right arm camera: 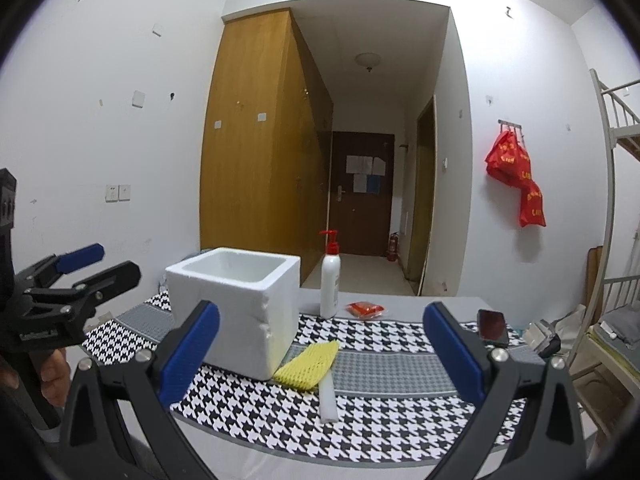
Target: Organize soft objects
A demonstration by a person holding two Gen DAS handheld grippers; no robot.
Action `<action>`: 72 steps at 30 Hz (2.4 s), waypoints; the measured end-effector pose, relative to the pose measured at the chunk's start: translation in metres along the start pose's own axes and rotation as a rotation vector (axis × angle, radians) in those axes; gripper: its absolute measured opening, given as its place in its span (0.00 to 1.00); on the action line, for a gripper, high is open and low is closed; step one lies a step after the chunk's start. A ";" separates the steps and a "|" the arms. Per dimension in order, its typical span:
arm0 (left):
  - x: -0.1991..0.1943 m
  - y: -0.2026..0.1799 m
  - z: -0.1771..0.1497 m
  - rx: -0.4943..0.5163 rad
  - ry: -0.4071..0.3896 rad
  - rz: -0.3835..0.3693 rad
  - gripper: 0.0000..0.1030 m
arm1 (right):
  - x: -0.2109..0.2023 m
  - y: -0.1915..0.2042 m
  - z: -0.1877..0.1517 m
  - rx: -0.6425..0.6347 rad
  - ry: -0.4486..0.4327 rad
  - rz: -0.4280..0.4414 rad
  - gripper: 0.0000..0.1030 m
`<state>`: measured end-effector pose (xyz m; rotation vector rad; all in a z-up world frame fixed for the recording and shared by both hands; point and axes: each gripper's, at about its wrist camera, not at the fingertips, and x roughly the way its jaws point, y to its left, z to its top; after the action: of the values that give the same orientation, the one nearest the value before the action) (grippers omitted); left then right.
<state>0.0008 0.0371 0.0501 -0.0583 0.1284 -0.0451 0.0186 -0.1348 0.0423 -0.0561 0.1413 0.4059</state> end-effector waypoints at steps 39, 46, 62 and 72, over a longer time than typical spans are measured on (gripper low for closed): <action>0.087 -0.067 -0.060 0.076 0.202 -0.257 0.99 | 0.025 -0.059 -0.058 0.074 0.139 -0.133 1.00; 0.128 -0.084 -0.062 0.070 0.293 -0.303 0.99 | 0.028 -0.080 -0.067 0.101 0.173 -0.197 1.00; 0.174 -0.066 -0.059 0.049 0.389 -0.166 0.99 | 0.035 -0.095 -0.075 0.135 0.186 -0.223 1.00; 0.174 -0.035 -0.054 0.007 0.379 -0.071 0.99 | 0.048 -0.095 -0.075 0.137 0.215 -0.214 1.00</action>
<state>0.1647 -0.0090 -0.0236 -0.0466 0.5051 -0.1277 0.0906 -0.2090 -0.0367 0.0200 0.3712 0.1749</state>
